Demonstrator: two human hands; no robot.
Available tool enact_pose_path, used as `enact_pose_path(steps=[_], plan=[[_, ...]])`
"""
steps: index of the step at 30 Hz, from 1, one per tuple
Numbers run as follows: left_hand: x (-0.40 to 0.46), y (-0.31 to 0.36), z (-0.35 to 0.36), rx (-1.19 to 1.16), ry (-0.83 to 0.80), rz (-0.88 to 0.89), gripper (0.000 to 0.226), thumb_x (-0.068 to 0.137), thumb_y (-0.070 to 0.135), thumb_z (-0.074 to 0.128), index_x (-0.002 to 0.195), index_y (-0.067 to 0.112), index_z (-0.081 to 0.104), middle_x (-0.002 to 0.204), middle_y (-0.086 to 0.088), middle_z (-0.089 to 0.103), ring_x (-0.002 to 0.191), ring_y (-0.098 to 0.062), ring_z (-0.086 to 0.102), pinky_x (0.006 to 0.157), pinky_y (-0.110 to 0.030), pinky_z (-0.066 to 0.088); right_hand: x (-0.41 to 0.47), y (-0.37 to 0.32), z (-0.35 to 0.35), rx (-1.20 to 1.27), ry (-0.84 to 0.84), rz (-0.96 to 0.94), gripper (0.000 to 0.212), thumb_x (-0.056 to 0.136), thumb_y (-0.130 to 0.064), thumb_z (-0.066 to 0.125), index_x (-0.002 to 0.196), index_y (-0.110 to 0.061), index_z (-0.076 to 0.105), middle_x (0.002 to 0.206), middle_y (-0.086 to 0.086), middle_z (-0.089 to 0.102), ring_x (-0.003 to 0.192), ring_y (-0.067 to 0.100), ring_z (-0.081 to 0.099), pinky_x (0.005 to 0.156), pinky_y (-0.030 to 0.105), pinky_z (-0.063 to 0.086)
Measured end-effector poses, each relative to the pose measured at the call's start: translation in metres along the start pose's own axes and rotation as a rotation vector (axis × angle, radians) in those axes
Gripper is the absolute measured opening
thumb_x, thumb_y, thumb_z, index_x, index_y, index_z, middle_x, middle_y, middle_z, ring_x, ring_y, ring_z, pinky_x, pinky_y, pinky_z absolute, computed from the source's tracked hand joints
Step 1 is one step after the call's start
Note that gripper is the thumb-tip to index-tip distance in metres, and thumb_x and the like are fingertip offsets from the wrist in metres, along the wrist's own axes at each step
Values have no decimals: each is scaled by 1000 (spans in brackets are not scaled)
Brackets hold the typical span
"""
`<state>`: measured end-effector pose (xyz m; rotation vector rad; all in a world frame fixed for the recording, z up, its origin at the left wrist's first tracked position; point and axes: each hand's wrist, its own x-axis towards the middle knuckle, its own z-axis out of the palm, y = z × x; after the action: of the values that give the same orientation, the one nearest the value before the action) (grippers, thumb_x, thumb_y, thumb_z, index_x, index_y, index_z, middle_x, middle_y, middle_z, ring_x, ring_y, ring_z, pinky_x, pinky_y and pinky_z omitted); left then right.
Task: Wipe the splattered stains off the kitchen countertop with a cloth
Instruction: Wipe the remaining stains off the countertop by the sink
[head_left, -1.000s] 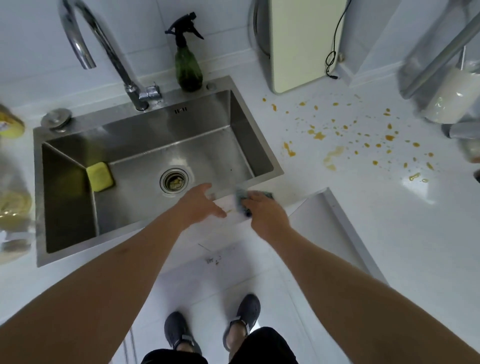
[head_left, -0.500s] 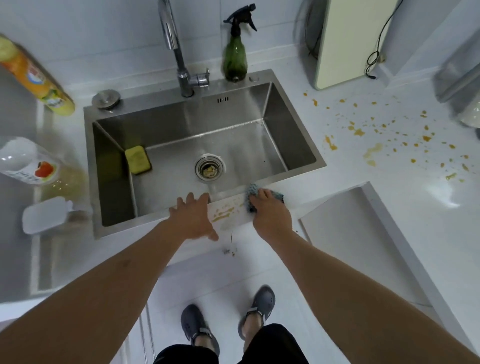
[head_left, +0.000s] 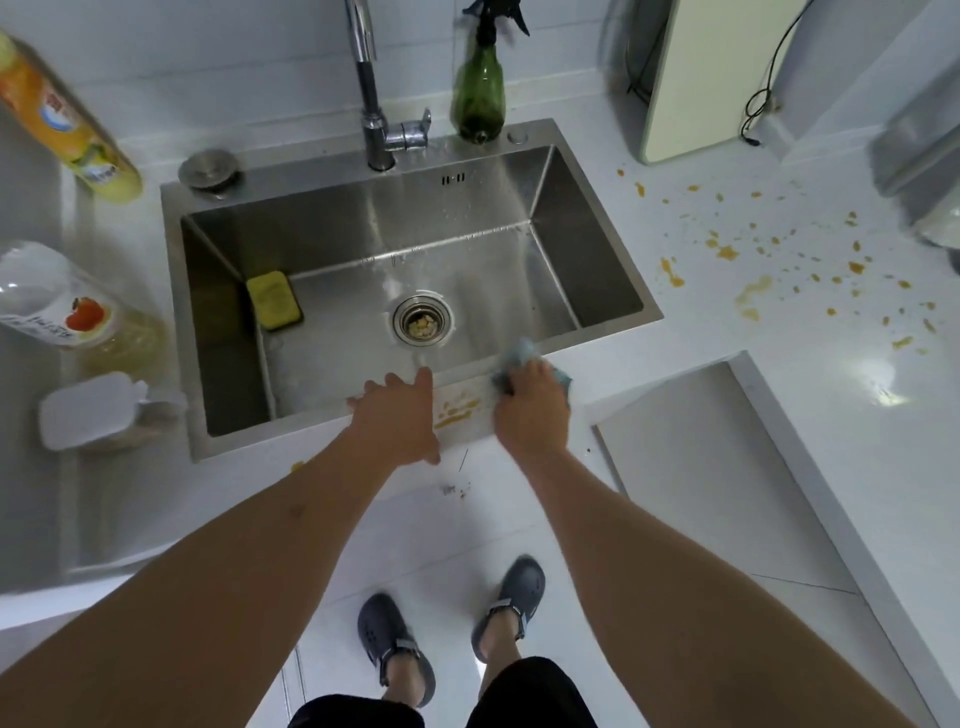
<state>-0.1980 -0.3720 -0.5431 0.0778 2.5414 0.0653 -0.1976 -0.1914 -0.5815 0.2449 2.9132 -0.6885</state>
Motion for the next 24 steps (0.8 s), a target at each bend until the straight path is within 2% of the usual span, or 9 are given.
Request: enact_pose_path(steps=[3,5,9,12,14,16,19,22,24], plan=[[-3,0,-4,2,1,-7,107,56,56,93,140,26,33,110,-10,54,105,-35,59,89,-53,54,-21,12,5,-104,-107,-328,42,90,-16,54,130,-18,65,142,4,56,137,27,44,112,43,38],[-5,-1,-5,-14,-7,-13,104,57,55,93,138,27,35,112,-8,54,108,-35,58,92,-53,53,-14,40,-8,-137,-158,-406,50,89,-12,55,137,-22,63,152,0,50,143,23,39,118,39,32],[-5,3,-7,-29,-17,-12,102,57,53,95,137,28,37,114,-7,54,111,-33,57,96,-54,52,18,97,-48,-138,-101,-202,57,82,0,53,134,-22,64,145,4,54,134,31,48,111,36,38],[-5,4,-5,-29,-13,-8,103,59,54,94,140,27,36,119,-8,53,114,-33,55,97,-55,52,45,120,-72,-91,-39,110,50,89,-8,48,133,-27,60,136,4,56,122,33,55,98,40,50],[-4,4,-3,-23,-13,-8,106,60,54,93,143,26,34,125,-10,51,120,-36,52,100,-59,49,52,114,-71,-78,-5,227,48,91,-10,45,135,-22,58,135,7,54,122,33,54,99,42,50],[-3,4,-1,-24,-14,-10,107,61,53,93,145,25,33,129,-12,49,125,-39,49,103,-62,46,46,91,-57,-36,27,235,43,91,-9,45,132,-13,58,133,11,53,124,34,51,103,44,46],[-1,3,1,-25,-12,-13,106,62,54,92,145,26,33,132,-13,48,128,-39,46,104,-63,44,24,54,-34,22,47,106,36,88,-7,49,121,-8,62,127,11,56,121,34,50,98,47,49],[0,2,4,-28,-6,-20,107,61,55,92,145,26,33,132,-13,48,128,-39,46,104,-63,43,8,27,-19,66,34,-10,38,87,-7,50,122,-13,65,126,7,60,117,32,55,95,44,51],[-1,1,4,-30,0,-22,107,60,55,92,145,26,34,131,-12,49,127,-39,46,103,-62,44,1,17,-20,126,-51,-54,42,90,-9,49,126,-21,65,123,4,66,109,29,62,92,41,54]])
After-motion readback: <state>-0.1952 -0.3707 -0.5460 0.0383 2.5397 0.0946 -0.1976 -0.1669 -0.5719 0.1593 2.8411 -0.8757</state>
